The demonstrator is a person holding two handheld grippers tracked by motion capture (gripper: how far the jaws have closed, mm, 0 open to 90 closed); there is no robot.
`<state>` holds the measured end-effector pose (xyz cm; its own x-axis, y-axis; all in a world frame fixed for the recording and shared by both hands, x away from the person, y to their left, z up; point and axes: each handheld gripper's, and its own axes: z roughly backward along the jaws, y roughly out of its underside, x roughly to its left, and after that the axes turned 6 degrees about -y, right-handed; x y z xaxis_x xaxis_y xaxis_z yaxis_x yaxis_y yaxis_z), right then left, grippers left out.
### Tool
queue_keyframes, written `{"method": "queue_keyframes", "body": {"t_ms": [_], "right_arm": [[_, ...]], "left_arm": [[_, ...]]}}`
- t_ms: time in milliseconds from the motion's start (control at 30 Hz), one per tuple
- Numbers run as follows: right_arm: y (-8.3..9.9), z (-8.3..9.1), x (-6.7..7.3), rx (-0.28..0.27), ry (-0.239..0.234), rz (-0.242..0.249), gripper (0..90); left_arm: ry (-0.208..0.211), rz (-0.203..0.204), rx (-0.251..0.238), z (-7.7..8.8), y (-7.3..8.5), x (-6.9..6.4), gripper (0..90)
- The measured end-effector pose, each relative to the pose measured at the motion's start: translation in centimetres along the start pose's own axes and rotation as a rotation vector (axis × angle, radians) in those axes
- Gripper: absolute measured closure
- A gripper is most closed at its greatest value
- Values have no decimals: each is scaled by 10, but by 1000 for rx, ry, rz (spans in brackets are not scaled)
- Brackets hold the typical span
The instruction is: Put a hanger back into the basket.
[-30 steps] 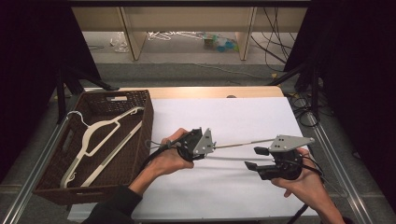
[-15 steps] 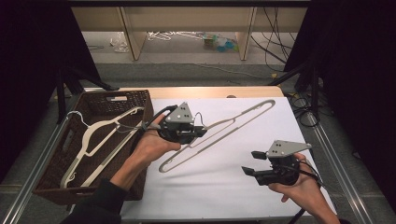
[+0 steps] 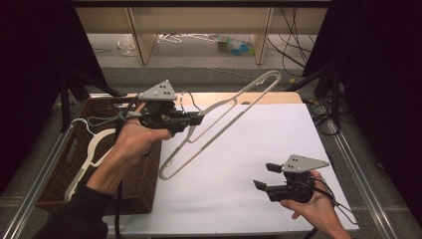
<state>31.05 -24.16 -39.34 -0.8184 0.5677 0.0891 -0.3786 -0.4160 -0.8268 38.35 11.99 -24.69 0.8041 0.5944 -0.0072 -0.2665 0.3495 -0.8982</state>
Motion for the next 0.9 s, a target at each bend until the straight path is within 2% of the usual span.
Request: {"method": "queue_keyframes", "body": {"t_ms": [133, 200, 433, 533, 667, 900], "right_arm": [[6, -4, 0, 11, -17, -1, 302], [8, -6, 1, 22, -19, -7, 299], [12, -7, 0, 38, -19, -6, 296], [13, -6, -1, 29, -8, -16, 291], [15, -3, -2, 4, 4, -30, 276], [20, -5, -5, 10, 7, -53, 250]], "left_arm": [[-22, 22, -29, 19, -8, 9, 856], [-20, 45, -44, 29, -11, 14, 857], [-95, 54, -40, 63, -13, 34, 857], [-132, 62, -31, 74, -8, 45, 856], [-180, 93, -23, 89, 6, 64, 856], [-263, 81, 0, 111, 24, 84, 856]]}}
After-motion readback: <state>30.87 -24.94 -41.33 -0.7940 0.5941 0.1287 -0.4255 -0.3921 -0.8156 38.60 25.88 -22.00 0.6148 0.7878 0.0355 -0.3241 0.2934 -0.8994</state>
